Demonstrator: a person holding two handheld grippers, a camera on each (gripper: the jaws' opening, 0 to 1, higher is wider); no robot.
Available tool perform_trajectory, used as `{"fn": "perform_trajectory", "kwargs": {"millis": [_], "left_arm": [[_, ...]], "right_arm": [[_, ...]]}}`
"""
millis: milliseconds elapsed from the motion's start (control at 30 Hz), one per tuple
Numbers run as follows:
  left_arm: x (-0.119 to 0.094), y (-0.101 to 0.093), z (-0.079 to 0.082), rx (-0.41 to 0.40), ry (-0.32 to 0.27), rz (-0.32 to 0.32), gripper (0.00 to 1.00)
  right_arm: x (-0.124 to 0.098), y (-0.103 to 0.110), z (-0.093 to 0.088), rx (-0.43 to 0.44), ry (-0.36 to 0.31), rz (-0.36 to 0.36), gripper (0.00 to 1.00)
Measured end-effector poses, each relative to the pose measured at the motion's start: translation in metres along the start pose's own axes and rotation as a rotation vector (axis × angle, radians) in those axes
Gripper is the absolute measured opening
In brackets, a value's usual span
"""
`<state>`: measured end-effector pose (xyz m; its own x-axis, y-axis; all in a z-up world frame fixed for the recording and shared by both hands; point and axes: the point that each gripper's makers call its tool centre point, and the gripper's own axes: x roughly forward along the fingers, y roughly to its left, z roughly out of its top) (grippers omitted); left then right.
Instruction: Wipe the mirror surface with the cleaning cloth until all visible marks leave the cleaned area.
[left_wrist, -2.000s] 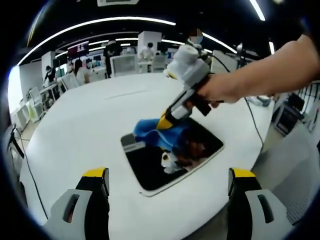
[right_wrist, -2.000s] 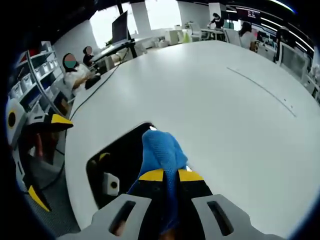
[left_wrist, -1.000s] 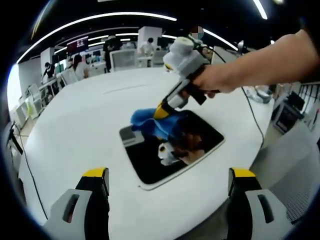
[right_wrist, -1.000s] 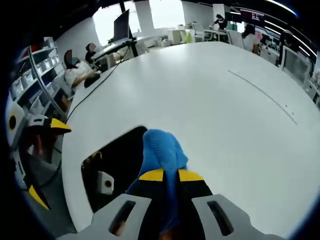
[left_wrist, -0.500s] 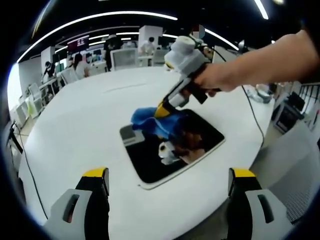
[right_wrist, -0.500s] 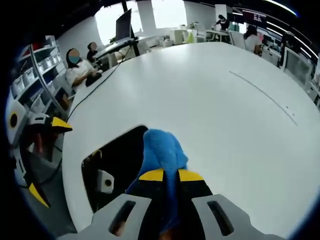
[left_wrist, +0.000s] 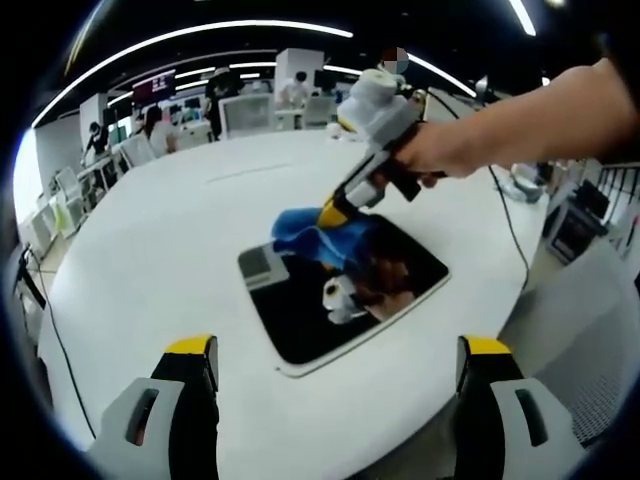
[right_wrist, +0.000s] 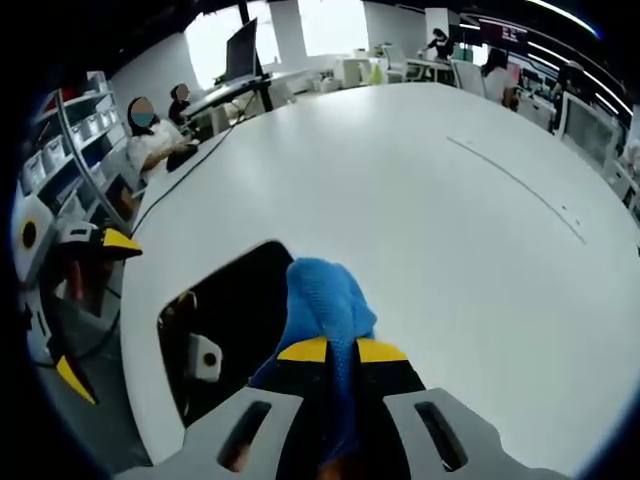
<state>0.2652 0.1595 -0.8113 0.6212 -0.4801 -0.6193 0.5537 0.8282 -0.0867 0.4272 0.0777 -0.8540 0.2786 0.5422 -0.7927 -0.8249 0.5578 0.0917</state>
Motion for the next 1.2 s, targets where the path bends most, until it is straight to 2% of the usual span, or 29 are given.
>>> {"fn": "perform_trajectory", "kwargs": {"millis": [1200], "left_arm": [[-0.001, 0.001, -0.002, 0.013, 0.011, 0.007, 1.00]], "right_arm": [[-0.015, -0.008, -0.015, -0.021, 0.007, -0.045, 0.03]]}}
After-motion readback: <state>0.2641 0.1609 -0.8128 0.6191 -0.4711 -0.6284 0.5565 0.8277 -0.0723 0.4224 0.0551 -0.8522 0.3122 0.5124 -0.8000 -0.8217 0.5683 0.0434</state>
